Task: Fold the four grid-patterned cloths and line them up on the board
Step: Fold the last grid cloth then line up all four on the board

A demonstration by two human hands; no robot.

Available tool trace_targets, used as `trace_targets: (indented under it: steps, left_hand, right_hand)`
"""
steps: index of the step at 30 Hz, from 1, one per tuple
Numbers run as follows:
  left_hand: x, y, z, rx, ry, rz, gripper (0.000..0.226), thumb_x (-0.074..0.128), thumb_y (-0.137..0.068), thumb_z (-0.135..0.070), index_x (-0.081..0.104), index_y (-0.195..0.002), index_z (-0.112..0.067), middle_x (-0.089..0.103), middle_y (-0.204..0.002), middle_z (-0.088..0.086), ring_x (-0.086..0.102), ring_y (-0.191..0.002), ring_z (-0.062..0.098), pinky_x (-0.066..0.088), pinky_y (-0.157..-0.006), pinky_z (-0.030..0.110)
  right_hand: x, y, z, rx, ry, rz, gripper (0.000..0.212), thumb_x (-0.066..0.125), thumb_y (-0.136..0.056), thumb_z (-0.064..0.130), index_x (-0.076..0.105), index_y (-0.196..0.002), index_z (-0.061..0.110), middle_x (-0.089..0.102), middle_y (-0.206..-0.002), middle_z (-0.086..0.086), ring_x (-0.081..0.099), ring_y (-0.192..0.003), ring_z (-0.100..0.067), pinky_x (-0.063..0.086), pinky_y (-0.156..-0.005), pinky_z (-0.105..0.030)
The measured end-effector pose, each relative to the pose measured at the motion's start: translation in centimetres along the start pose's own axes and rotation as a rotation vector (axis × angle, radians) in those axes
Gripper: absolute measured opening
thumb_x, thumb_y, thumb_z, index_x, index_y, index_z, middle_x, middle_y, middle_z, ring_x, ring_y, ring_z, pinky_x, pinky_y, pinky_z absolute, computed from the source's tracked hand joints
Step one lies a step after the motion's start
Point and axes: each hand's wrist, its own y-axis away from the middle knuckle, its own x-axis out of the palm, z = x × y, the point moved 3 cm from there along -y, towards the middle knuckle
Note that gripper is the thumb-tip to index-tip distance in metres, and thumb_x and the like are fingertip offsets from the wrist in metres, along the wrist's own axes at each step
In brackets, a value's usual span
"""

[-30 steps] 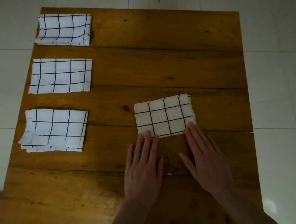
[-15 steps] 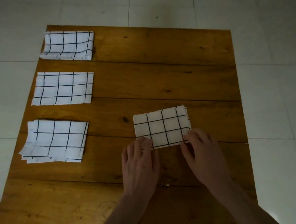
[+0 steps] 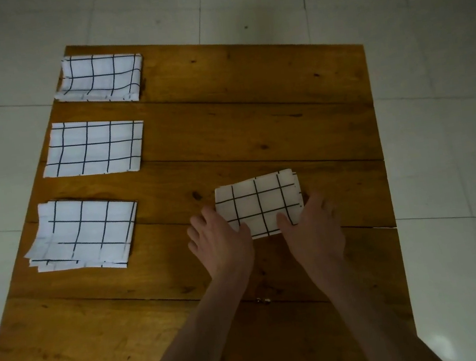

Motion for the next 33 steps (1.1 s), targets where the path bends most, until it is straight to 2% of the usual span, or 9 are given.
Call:
trace_targets:
  steps: [5,9,13,17,20,24,28,31,33]
  left_hand:
    - [-0.1,0.0,0.3,0.046,0.115,-0.011,0.036,0.068,-0.095,-0.019,0.049,-0.125,-0.018,0.054,-0.125,0.001,0.046,-0.126,0.026,0.03,-0.11,0.046]
    - [-0.5,0.4,0.5,0.2,0.216,-0.063,0.034,0.054,-0.102,-0.013,0.051,-0.135,-0.023,0.054,-0.117,-0.012,0.044,-0.112,0.008,0.028,-0.107,0.043]
    - [-2.4,0.7,-0.4,0.357,0.391,0.007,0.031,0.052,-0.106,-0.009,0.059,-0.134,-0.02,0.054,-0.116,-0.013,0.053,-0.108,0.005,0.048,-0.091,0.023]
    - [-5.1,1.2,-2.1,0.472,0.395,0.144,0.028,0.056,-0.104,-0.012,0.064,-0.129,-0.022,0.065,-0.116,-0.008,0.062,-0.105,0.01,0.055,-0.085,0.028]
    - [-8.3,2.6,-4.0,0.484,0.453,0.24,0.03,0.058,-0.104,-0.013,0.064,-0.131,-0.025,0.07,-0.115,-0.011,0.067,-0.1,0.004,0.057,-0.075,0.022]
    - [-13.4,4.8,-6.1,0.467,0.542,0.28,0.02,0.065,-0.1,-0.013,0.068,-0.118,-0.022,0.073,-0.101,-0.013,0.071,-0.093,0.004,0.06,-0.069,0.024]
    - [-19.2,8.3,-7.5,0.385,0.654,0.251,0.016,0.073,-0.094,-0.014,0.07,-0.11,-0.017,0.074,-0.094,-0.006,0.073,-0.084,0.009,0.059,-0.066,0.023]
    - [-23.3,11.5,-7.8,0.264,0.778,0.207,0.017,0.076,-0.092,-0.017,0.071,-0.107,-0.02,0.074,-0.096,-0.004,0.073,-0.087,0.009,0.06,-0.067,0.023]
    - [-25.6,13.9,-7.7,0.214,0.863,0.225,0.02,0.077,-0.092,-0.02,0.072,-0.111,-0.02,0.076,-0.102,0.0,0.074,-0.095,0.016,0.064,-0.077,0.034]
  right_hand:
    - [0.2,0.0,-0.5,-0.021,-0.005,-0.016,0.073,0.065,-0.093,0.054,0.035,-0.146,0.015,0.05,-0.14,-0.009,0.052,-0.124,-0.028,0.05,-0.087,-0.038]
    - [-0.4,0.0,-0.9,-0.112,0.108,-0.132,0.09,0.067,-0.088,0.063,0.029,-0.153,0.014,0.044,-0.149,-0.014,0.045,-0.135,-0.034,0.045,-0.106,-0.05]
    - [-2.1,-0.5,-0.6,-0.367,0.028,-0.116,0.094,0.07,-0.09,0.055,0.018,-0.161,0.021,0.025,-0.166,-0.006,0.026,-0.152,-0.029,0.031,-0.119,-0.052]
    - [-5.3,-0.1,1.0,-0.566,-0.189,-0.018,0.082,0.072,-0.093,0.042,0.026,-0.16,0.028,0.03,-0.165,0.006,0.018,-0.156,-0.018,0.025,-0.125,-0.052]
    - [-8.5,0.4,2.2,-0.572,-0.268,0.065,0.074,0.072,-0.092,0.041,0.032,-0.154,0.041,0.049,-0.148,0.021,0.037,-0.146,-0.013,0.028,-0.121,-0.053]
    - [-13.9,2.6,3.7,-0.457,-0.442,0.265,0.05,0.07,-0.095,0.038,0.051,-0.142,0.04,0.057,-0.123,0.03,0.053,-0.121,0.005,0.042,-0.091,-0.01]
    - [-18.6,6.3,5.3,-0.403,-0.576,0.395,0.035,0.072,-0.093,0.045,0.066,-0.126,0.039,0.068,-0.119,0.02,0.063,-0.11,0.003,0.056,-0.096,-0.032]
    - [-22.1,10.0,6.5,-0.408,-0.655,0.448,0.018,0.072,-0.094,0.042,0.067,-0.112,0.044,0.073,-0.109,0.02,0.07,-0.103,-0.003,0.061,-0.084,-0.031]
    - [-24.5,12.9,7.1,-0.44,-0.743,0.452,0.018,0.07,-0.096,0.034,0.065,-0.112,0.042,0.074,-0.106,0.021,0.072,-0.098,-0.003,0.061,-0.075,-0.027]
